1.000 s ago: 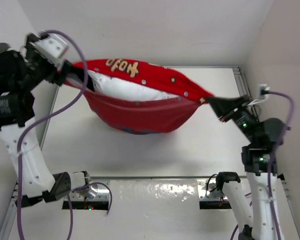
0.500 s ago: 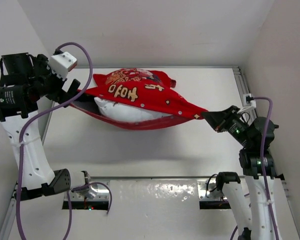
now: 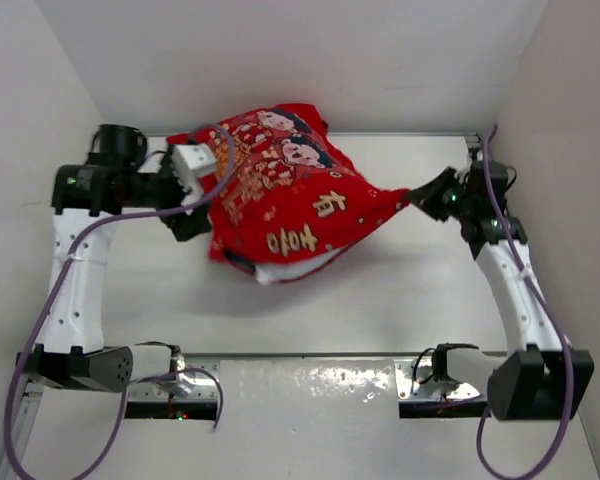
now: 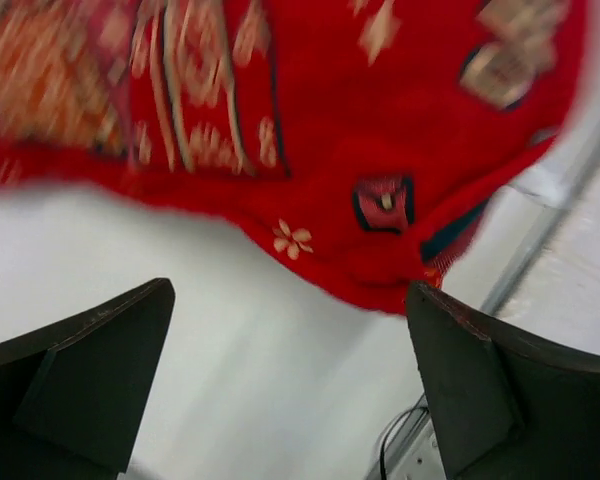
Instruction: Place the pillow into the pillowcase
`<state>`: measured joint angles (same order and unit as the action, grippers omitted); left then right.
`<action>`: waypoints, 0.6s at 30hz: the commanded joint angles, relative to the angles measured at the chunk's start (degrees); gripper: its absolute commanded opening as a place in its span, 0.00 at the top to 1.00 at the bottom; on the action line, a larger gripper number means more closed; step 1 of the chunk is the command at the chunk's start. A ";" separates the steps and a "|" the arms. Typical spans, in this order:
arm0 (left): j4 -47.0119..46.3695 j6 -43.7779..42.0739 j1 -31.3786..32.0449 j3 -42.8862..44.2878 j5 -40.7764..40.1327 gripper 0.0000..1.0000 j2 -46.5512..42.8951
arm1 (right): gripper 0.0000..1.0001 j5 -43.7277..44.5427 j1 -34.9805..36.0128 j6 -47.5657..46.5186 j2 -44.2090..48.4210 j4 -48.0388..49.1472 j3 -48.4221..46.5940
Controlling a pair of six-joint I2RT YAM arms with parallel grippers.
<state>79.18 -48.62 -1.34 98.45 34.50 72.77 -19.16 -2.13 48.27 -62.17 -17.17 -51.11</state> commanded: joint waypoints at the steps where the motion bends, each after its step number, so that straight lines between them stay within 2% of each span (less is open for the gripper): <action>1: -3.50 -4.27 10.02 -2.91 11.44 0.00 -2.81 | 1.00 9.04 -1.12 -2.91 -5.57 1.10 -14.57; 3: -3.94 -5.34 16.59 -5.19 13.74 0.00 -3.86 | 1.00 9.23 -1.73 -4.06 -12.25 -2.85 -20.05; 5: -9.09 -0.97 20.57 -8.34 12.79 0.00 -4.57 | 1.00 8.27 -1.74 -4.94 -17.16 -4.71 -26.22; 9: -18.43 9.82 28.22 -14.42 2.26 0.00 -6.32 | 1.00 7.47 0.02 -7.04 -18.51 -5.07 -27.91; 12: -24.50 13.63 29.12 -17.15 -12.21 0.00 -6.68 | 1.00 7.82 -0.59 -6.96 -16.85 -3.84 -23.87; 18: -27.67 17.24 25.09 -12.77 -21.13 0.00 -2.30 | 1.00 6.68 -2.96 -9.41 -16.58 -6.11 -24.73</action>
<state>58.02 -35.77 26.17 82.32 21.34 68.71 -11.84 -4.25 41.41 -81.12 -24.16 -74.26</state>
